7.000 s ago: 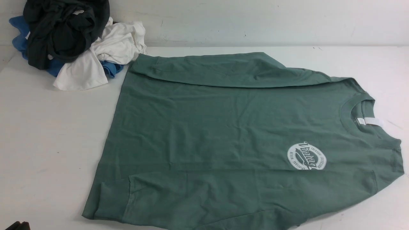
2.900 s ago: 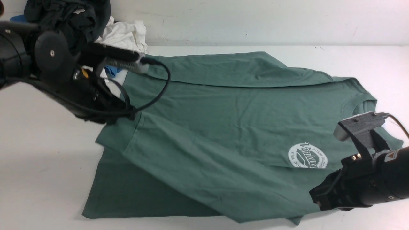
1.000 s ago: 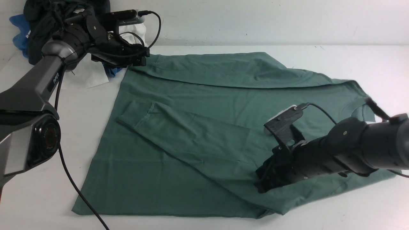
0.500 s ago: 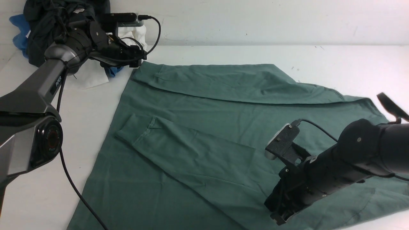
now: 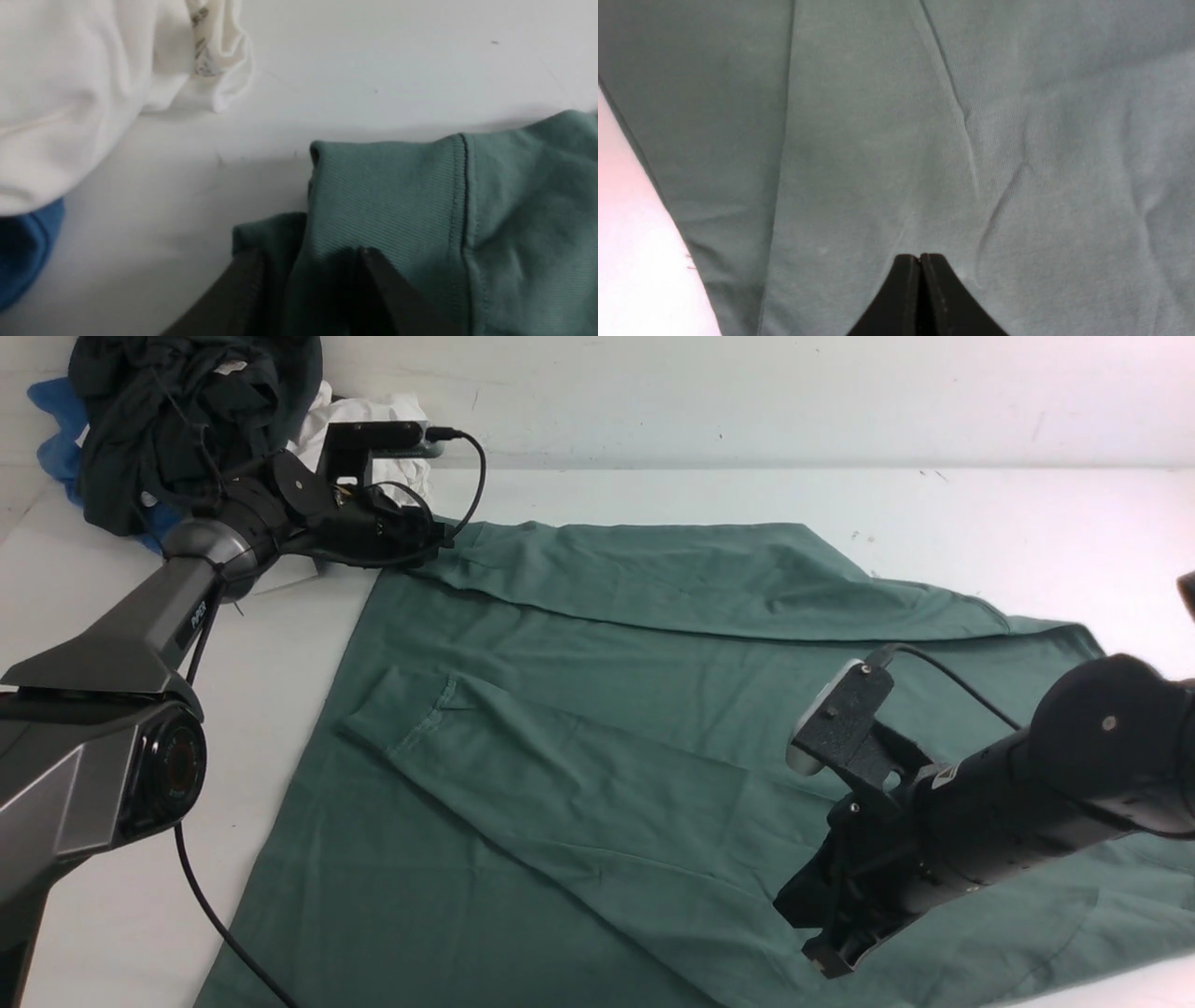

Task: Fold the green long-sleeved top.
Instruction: Use the left arm to clamp the cuff farthest from it

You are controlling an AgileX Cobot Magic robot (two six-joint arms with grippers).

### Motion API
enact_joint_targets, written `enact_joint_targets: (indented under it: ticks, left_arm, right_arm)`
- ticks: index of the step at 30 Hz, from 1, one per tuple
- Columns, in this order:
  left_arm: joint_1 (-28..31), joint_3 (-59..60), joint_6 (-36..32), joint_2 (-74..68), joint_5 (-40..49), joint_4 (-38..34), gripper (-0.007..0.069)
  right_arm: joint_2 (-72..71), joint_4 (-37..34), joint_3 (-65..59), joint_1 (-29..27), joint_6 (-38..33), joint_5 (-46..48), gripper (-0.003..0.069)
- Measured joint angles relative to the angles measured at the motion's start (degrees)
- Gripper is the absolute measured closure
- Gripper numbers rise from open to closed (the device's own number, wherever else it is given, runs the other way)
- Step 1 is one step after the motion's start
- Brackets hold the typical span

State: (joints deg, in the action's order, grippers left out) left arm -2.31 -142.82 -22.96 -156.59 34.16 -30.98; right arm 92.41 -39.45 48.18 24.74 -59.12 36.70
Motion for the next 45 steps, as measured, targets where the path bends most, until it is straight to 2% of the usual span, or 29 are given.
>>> enact_joint_targets:
  ticks: [2, 4, 19, 24, 30, 32, 34, 36, 38, 44, 45]
  left_arm:
    - [0.00, 0.00, -1.27, 0.00, 0.38, -0.84, 0.0536]
    - [0.00, 0.00, -1.75, 0.15, 0.64, -1.06, 0.0585]
    - [0.00, 0.05, -1.66, 5.25, 5.46, 4.42, 0.0601]
    - [0.00, 0.10, 0.02, 3.40, 5.87, 6.80, 0.0506]
    - [0.00, 0.10, 1.58, 3.19, 0.49, 4.53, 0.0194]
    - [0.00, 0.10, 1.65, 3.05, -0.46, 3.77, 0.0155]
    - [0.00, 0.10, 1.71, 2.50, -1.57, 3.26, 0.0149]
    - [0.00, 0.06, 1.71, 2.04, -1.81, 3.09, 0.0157]
    - [0.00, 0.06, 1.64, 1.04, -1.86, 3.09, 0.0202]
    - [0.00, 0.06, -1.39, -0.13, -2.88, 2.71, 0.0423]
    - [0.00, 0.06, -3.02, -0.13, -2.88, 2.24, 0.0522]
  right_arm:
    - [0.00, 0.00, 0.00, 0.00, 0.00, 0.27, 0.0670]
    - [0.00, 0.00, 0.00, 0.00, 0.00, 0.48, 0.0670]
    - [-1.78, 0.00, 0.00, 0.00, 0.07, 0.55, 0.0670]
    - [-2.07, 0.00, 0.00, 0.00, 0.07, 0.60, 0.0670]
    - [-2.07, 0.00, 0.00, 0.00, 0.71, 0.94, 0.0670]
    - [-2.07, 0.00, 0.00, 0.00, 1.12, 0.25, 0.0670]
    - [-2.07, 0.00, 0.00, 0.00, 1.16, -0.74, 0.0670]
    - [-2.07, 0.00, 0.00, 0.00, 1.16, -1.16, 0.0670]
    - [-2.07, 0.00, 0.00, 0.00, 1.16, -1.54, 0.0670]
    - [-2.07, 0.00, 0.00, 0.00, 1.16, -1.54, 0.0670]
    - [-2.07, 0.00, 0.00, 0.00, 1.16, -1.54, 0.0670]
